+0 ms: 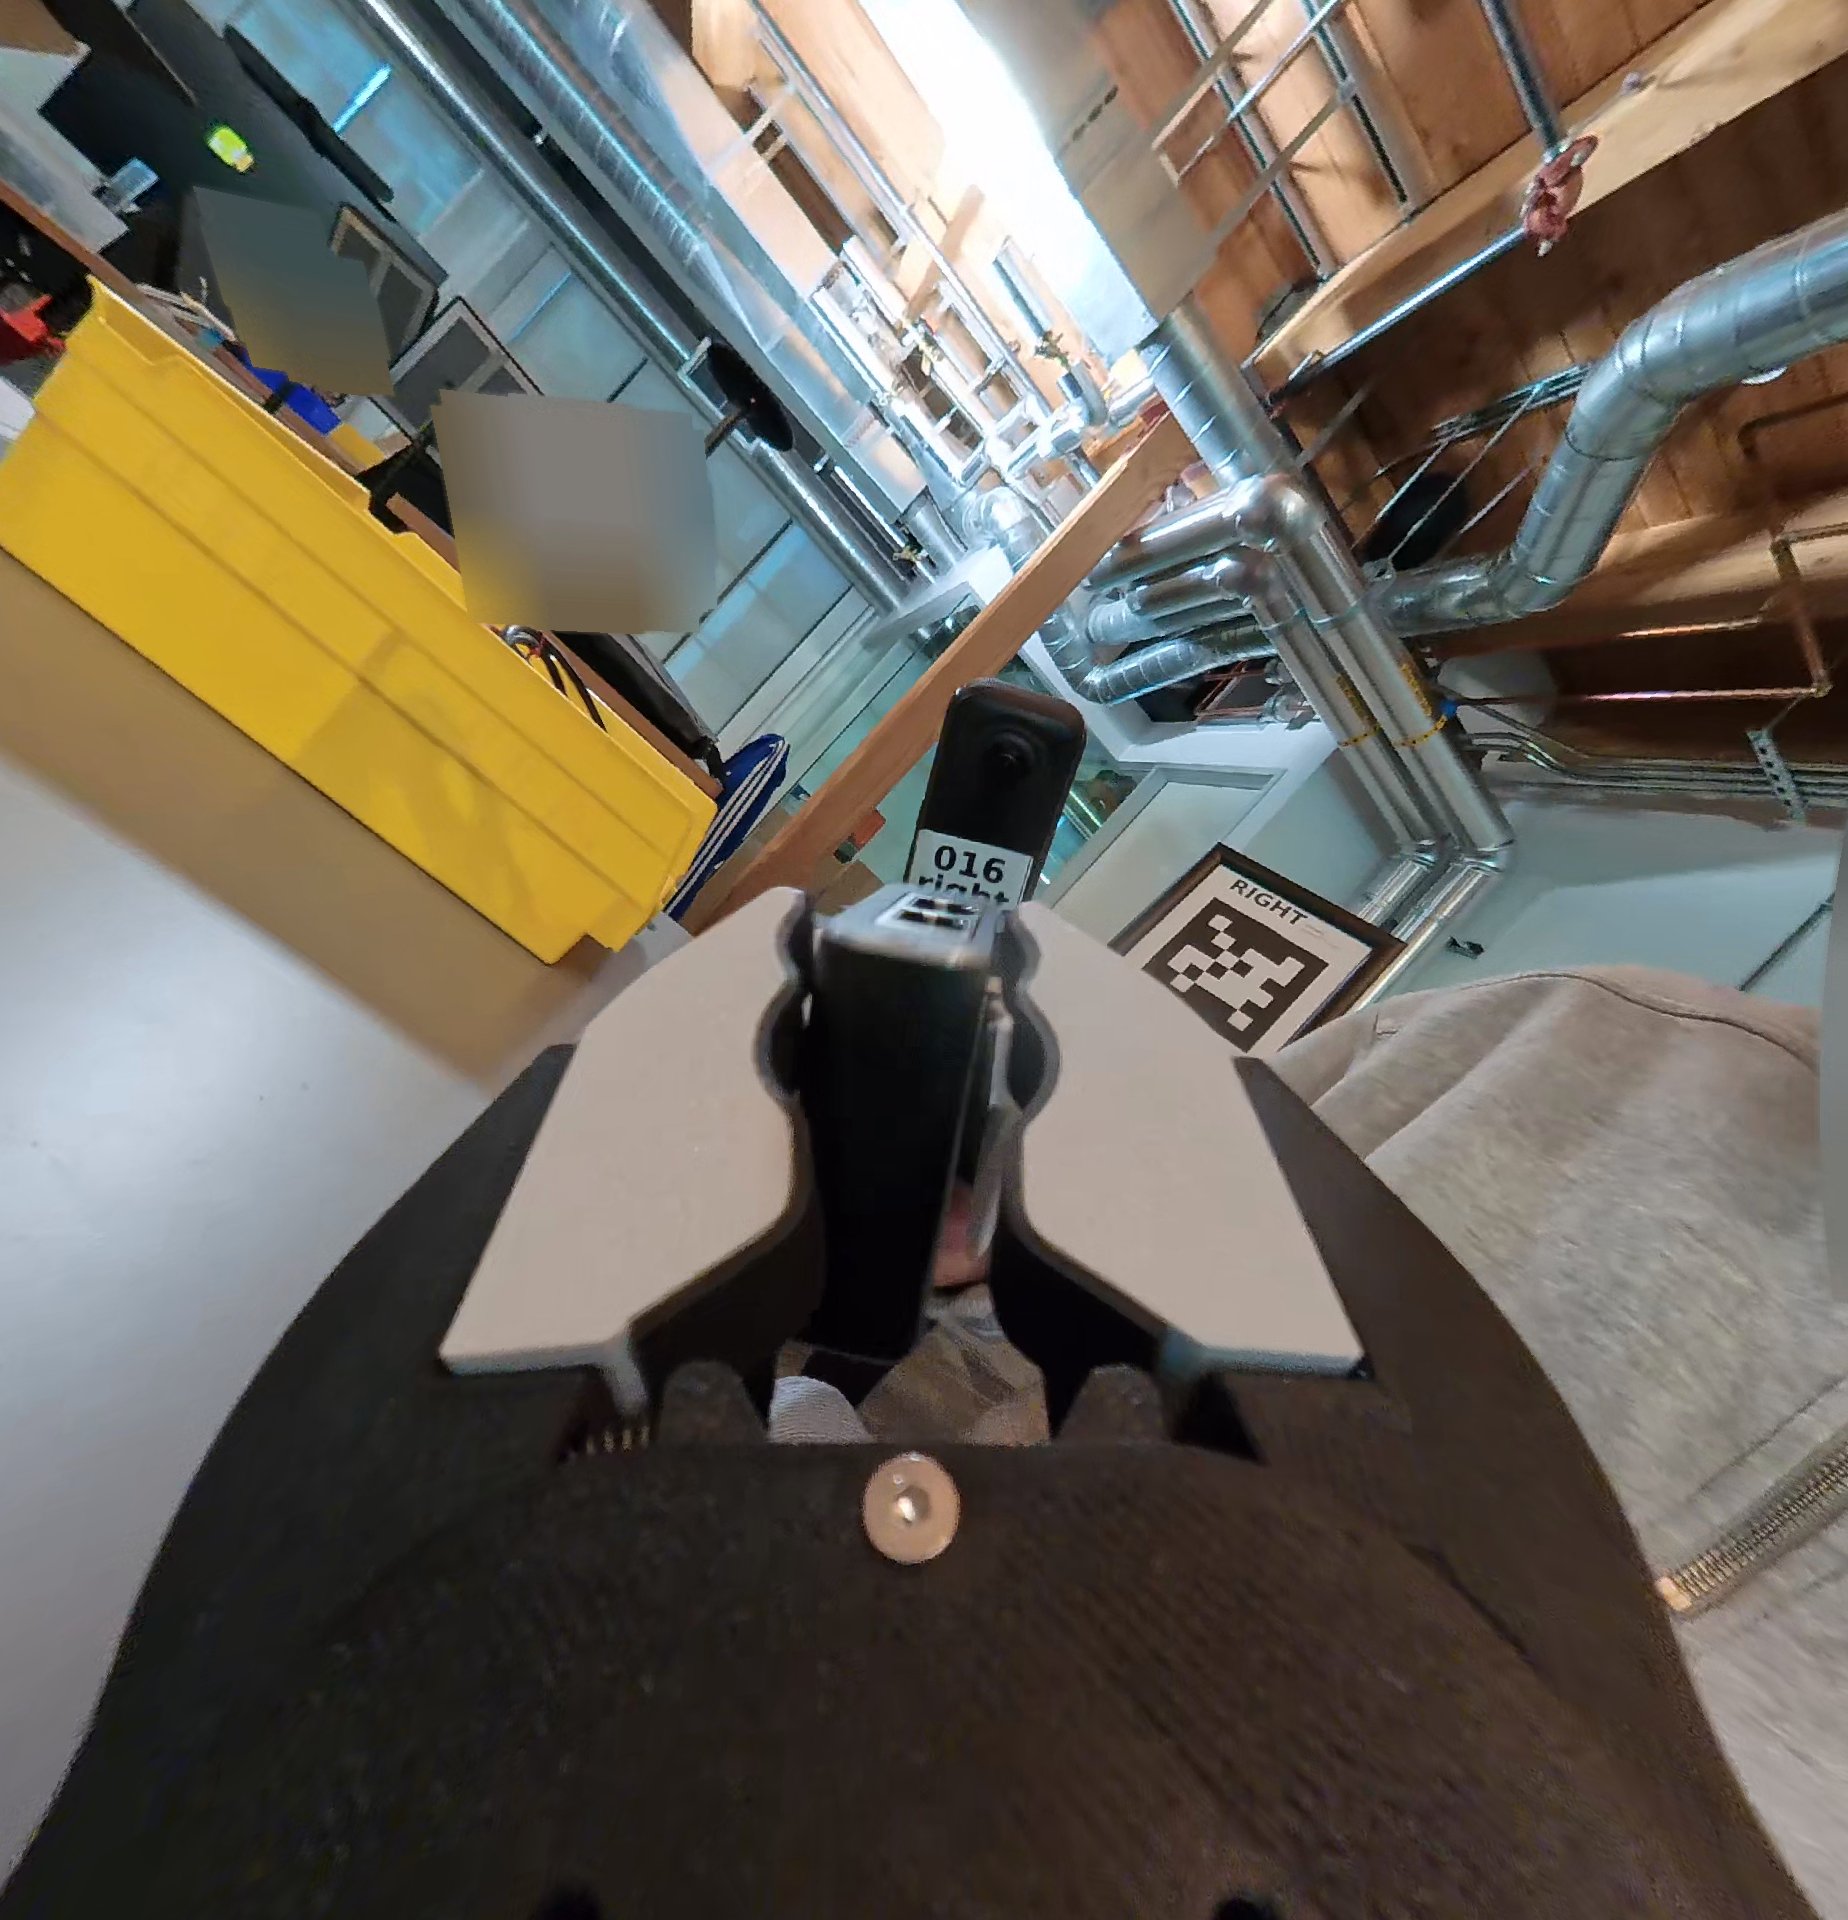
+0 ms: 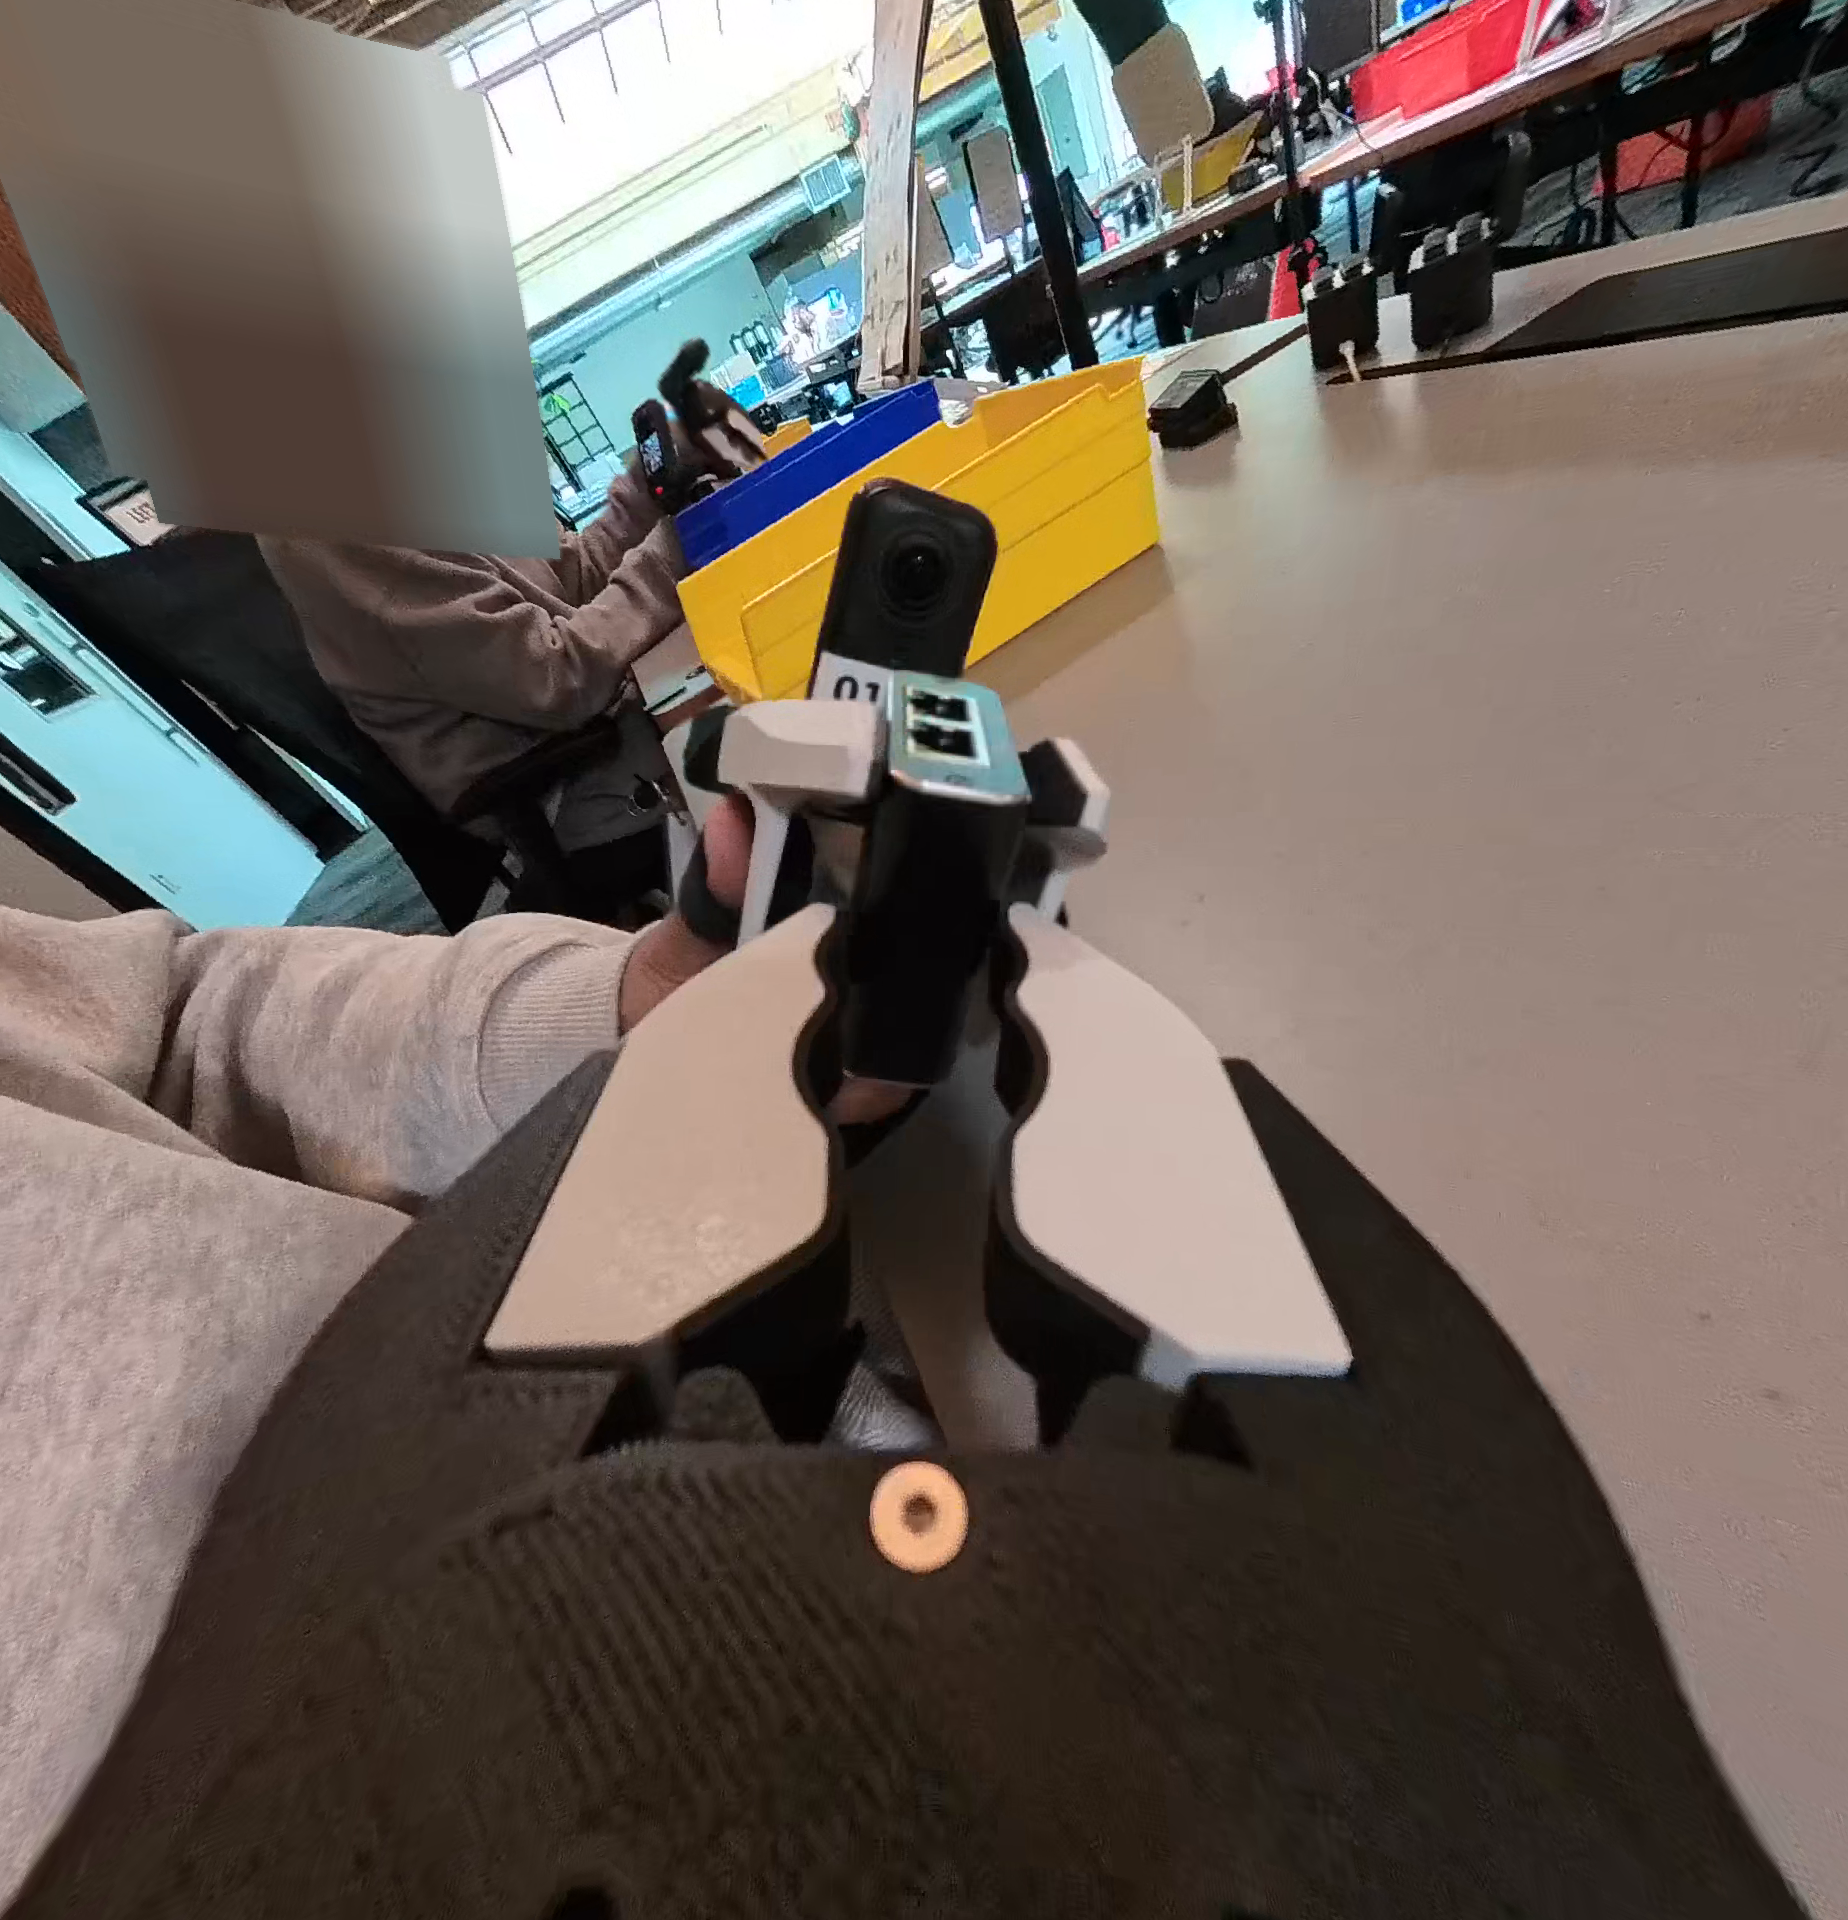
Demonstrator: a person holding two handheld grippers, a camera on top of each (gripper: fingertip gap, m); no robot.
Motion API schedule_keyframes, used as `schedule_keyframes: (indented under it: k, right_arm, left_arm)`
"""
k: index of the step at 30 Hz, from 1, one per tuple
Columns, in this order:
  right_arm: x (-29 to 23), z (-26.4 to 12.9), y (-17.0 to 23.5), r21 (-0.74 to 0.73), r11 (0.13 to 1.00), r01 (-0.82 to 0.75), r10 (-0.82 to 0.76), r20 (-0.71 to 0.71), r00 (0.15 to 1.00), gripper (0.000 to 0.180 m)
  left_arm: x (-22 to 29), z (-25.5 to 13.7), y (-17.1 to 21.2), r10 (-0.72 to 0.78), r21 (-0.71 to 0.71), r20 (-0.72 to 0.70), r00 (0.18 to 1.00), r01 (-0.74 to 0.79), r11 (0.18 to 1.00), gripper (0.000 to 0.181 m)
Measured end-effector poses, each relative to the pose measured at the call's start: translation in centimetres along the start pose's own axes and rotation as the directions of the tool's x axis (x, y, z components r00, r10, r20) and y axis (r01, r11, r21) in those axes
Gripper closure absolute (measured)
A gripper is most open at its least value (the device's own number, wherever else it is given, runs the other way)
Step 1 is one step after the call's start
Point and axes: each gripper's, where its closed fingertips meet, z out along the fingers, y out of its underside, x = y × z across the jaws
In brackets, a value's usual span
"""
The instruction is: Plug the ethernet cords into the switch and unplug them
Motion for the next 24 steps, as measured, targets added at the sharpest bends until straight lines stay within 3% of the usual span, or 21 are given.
schedule_keyframes:
  k: [3, 6, 9, 12, 14, 16, 18, 21, 24]
  right_arm:
    - [0.4, -1.4, -1.8, 0.054, 0.998, -0.023, 0.022, 0.014, 1.000, 0.156]
    - [2.2, -5.0, -5.9, 0.154, 0.988, 0.020, -0.012, -0.055, 0.998, 0.156]
    - [7.1, -11.1, -11.3, 0.136, 0.970, 0.200, -0.151, -0.307, 0.940, 0.156]
    - [14.8, -18.6, -15.9, -0.065, 0.966, 0.251, -0.241, -0.582, 0.777, 0.156]
    - [21.3, -23.7, -16.5, -0.257, 0.963, 0.077, -0.245, -0.727, 0.642, 0.156]
    - [26.5, -26.9, -16.0, -0.353, 0.929, -0.107, -0.225, -0.772, 0.595, 0.156]
    - [30.0, -27.8, -13.9, -0.377, 0.874, -0.306, -0.110, -0.767, 0.632, 0.156]
    - [31.6, -25.4, -10.7, -0.368, 0.759, -0.537, 0.197, -0.657, 0.728, 0.156]
    - [32.1, -23.6, -8.5, -0.420, 0.621, -0.662, 0.384, -0.573, 0.724, 0.156]
  left_arm:
    - [-0.9, -0.8, -1.1, 0.028, 0.048, 0.066, 0.997, -0.031, 0.998, 0.120]
    - [-1.6, -1.9, -2.0, 0.055, 0.071, 0.114, 0.992, -0.063, 0.995, 0.113]
    - [-2.3, -2.4, -1.8, 0.064, 0.046, 0.134, 0.989, -0.071, 0.996, 0.113]
    - [-2.8, -2.3, -1.0, 0.034, 0.024, 0.129, 0.991, -0.038, 0.999, 0.114]
    - [-2.8, -2.0, -0.6, 0.023, 0.003, 0.118, 0.993, -0.023, 1.000, 0.116]
    - [-2.9, -1.7, -0.1, 0.026, -0.030, 0.125, 0.992, -0.023, 0.999, 0.117]
    - [-3.0, -1.4, 0.2, 0.031, -0.049, 0.130, 0.991, -0.025, 0.999, 0.116]
    - [-3.2, -1.2, 0.3, 0.014, -0.050, 0.127, 0.992, -0.008, 0.999, 0.116]
    - [-3.3, -1.3, 0.3, 0.006, -0.049, 0.131, 0.991, 0.000, 0.999, 0.117]
